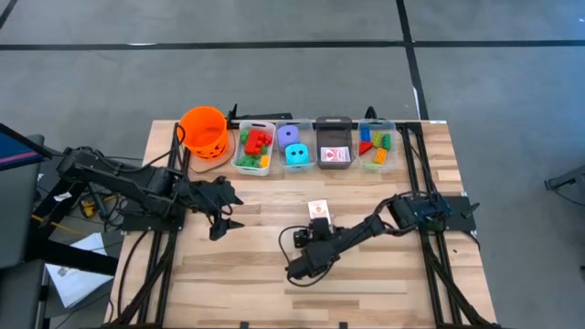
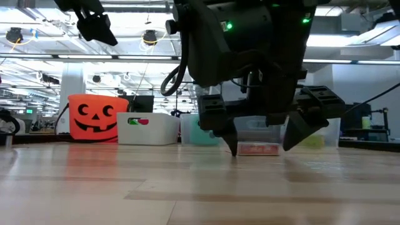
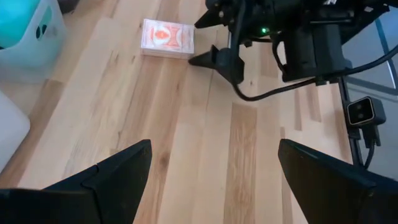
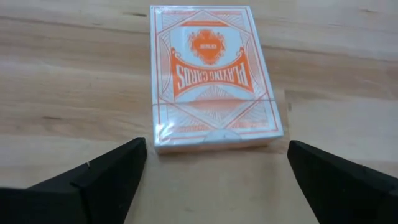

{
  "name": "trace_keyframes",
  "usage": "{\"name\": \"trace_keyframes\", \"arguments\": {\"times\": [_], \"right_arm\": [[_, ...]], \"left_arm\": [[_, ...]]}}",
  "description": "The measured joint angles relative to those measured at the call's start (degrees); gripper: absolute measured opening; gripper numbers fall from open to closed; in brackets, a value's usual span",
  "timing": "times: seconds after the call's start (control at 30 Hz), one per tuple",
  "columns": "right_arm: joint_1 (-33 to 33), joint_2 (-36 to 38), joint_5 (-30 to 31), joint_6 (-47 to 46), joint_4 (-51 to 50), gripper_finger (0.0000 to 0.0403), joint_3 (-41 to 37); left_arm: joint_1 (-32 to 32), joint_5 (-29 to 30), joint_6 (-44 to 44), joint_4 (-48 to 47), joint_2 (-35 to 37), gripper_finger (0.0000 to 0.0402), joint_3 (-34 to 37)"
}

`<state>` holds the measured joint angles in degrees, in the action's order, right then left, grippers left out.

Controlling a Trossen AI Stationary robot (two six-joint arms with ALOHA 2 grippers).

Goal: Pick & Place Toys
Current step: Put the orange deck of cards into the black bin

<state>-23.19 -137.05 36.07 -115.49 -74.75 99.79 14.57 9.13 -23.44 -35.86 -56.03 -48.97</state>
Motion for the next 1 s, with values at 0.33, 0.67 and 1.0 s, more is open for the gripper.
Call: {"name": "trace_keyframes", "arguments": {"times": [0.33, 0.67, 1.0], "right_arm": [[1.9, 0.5, 1.2, 0.3, 6.3, 0.0389, -3.7], [2.9, 0.8, 1.8, 0.6, 7.2, 0.0389, -5.2], [3.2, 0.8, 2.2, 3.9, 11.3, 0.0374, -5.5]], "left_arm": [[0.0, -1.1, 0.0, 0.0, 0.0, 0.0343, 0.0], [0.0, -3.4, -2.9, 0.0, 0.0, 0.0343, 0.0], [0.0, -3.4, -4.1, 0.0, 0.0, 0.0343, 0.0]]}}
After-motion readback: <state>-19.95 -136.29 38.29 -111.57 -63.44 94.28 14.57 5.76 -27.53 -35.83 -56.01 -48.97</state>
